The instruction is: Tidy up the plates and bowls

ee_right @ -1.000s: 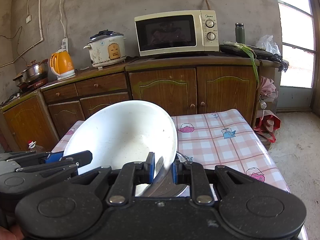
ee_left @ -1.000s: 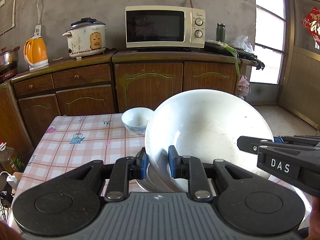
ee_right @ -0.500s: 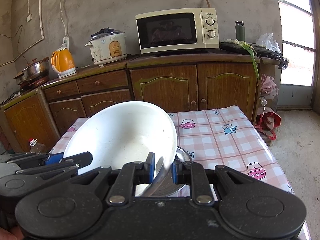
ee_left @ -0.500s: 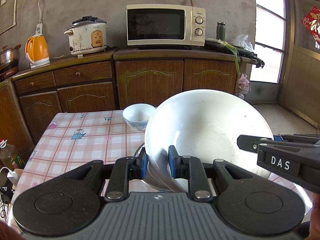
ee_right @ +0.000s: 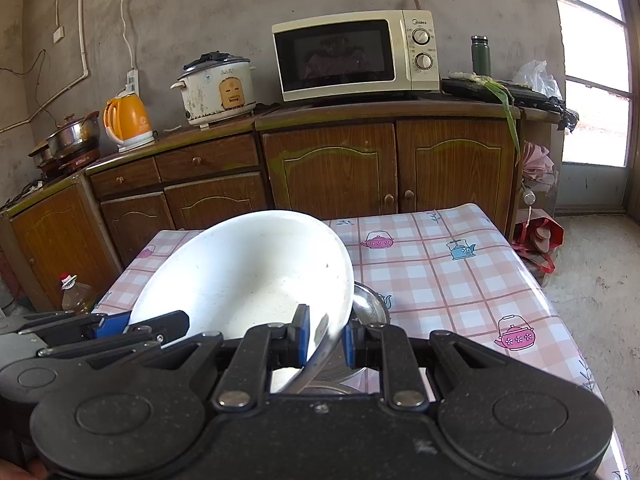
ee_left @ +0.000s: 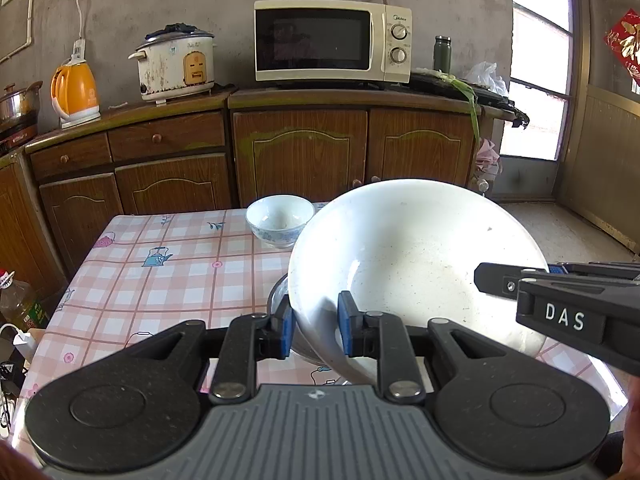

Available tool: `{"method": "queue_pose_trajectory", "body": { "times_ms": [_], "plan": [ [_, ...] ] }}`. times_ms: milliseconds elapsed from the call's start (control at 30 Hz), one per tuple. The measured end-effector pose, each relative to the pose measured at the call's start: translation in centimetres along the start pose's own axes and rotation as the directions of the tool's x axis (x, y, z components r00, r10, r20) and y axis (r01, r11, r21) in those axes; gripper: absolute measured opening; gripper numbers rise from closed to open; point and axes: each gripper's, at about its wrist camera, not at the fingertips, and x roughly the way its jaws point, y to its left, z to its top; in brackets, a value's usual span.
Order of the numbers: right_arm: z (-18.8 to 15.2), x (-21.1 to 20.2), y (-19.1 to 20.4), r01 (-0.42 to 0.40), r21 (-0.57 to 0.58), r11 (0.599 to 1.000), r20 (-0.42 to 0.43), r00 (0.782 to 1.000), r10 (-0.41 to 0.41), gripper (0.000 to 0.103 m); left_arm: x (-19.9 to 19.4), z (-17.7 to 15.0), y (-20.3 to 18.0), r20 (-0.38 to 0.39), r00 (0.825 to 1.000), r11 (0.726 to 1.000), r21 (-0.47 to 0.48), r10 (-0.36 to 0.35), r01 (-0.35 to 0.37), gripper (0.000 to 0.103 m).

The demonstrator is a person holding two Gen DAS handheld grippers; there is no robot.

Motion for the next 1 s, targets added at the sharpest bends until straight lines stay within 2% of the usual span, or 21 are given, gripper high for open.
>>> {"method": "queue_pose_trajectory", "body": {
  "times_ms": [1000],
  "plan": [
    [-0.7,0.1,-0.3,0.006,0.008,1.000,-0.026,1.000,-0.006,0.022,0.2,-1.1,-0.5,-0.027,1.000,1.000,0.000,-0.009,0.009,0.023]
  ]
}}
